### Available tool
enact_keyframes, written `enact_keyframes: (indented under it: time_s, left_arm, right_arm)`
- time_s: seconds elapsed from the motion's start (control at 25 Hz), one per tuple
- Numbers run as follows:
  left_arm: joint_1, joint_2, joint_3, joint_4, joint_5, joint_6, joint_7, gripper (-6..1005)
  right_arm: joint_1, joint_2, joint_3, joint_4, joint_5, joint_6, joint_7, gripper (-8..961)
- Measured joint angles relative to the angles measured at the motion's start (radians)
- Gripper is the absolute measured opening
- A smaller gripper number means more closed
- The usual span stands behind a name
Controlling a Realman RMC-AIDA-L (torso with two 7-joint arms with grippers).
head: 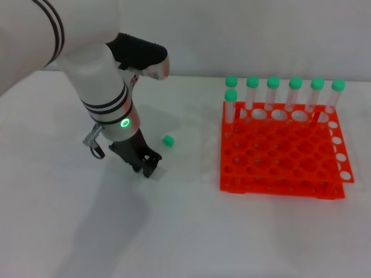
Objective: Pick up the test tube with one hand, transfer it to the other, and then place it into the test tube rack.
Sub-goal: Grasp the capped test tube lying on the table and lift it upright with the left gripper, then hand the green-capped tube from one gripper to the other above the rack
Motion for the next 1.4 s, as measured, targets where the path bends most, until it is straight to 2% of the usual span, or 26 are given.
enact_keyframes:
  time_s: [0.12,0.44,0.48,0.6,0.76,0.92,1.04,1.12,1.2,1.32,1.4]
  left_arm:
    - [-0.002,0.000,0.000,0.000,-0.001,-0.015,0.003,189]
    - [-0.011,0.001,-0.001,-0.007,-0.036,-0.101,0.007,192]
    - [-0.012,0.001,-0.001,-0.007,-0.066,-0.191,0.011,192]
    - [-0.008,0.000,-0.001,-0.003,-0.117,-0.313,0.045,193]
    - [0.017,-0.004,-0.001,0.024,-0.287,-0.536,0.125,195]
    - [0.070,-0.004,-0.001,0.146,-0.501,-0.846,0.268,196]
    - [0.109,-0.006,-0.003,0.277,-0.554,-1.100,0.331,197]
    - [0.142,-0.009,-0.003,0.385,-0.518,-1.306,0.316,198]
    - [0.185,-0.011,-0.003,0.471,-0.428,-1.451,0.259,199]
    - [0.279,-0.012,-0.011,0.565,-0.138,-1.638,0.032,200]
    - [0.369,-0.012,-0.040,0.594,0.167,-1.743,-0.231,200]
  right_arm:
    - [0.000,0.000,0.001,0.000,0.000,0.000,0.000,802]
    - [-0.006,-0.001,0.009,0.000,0.002,0.000,0.000,797]
    - [-0.007,-0.002,0.009,0.000,0.003,-0.002,0.000,797]
    - [-0.009,-0.003,0.010,-0.001,0.002,-0.004,0.001,795]
    - [-0.008,-0.003,0.009,-0.002,0.001,-0.005,0.001,793]
    - [-0.010,-0.003,0.011,-0.002,0.006,-0.005,0.002,791]
    - [-0.013,-0.004,0.014,-0.004,0.008,-0.004,0.003,789]
    - [-0.014,-0.004,0.014,-0.008,0.008,-0.004,0.003,788]
    - [-0.015,-0.005,0.014,-0.011,0.008,-0.004,0.003,787]
    - [-0.015,-0.006,0.014,-0.012,0.008,-0.004,0.003,785]
    - [-0.014,-0.006,0.014,-0.013,0.008,-0.002,0.003,784]
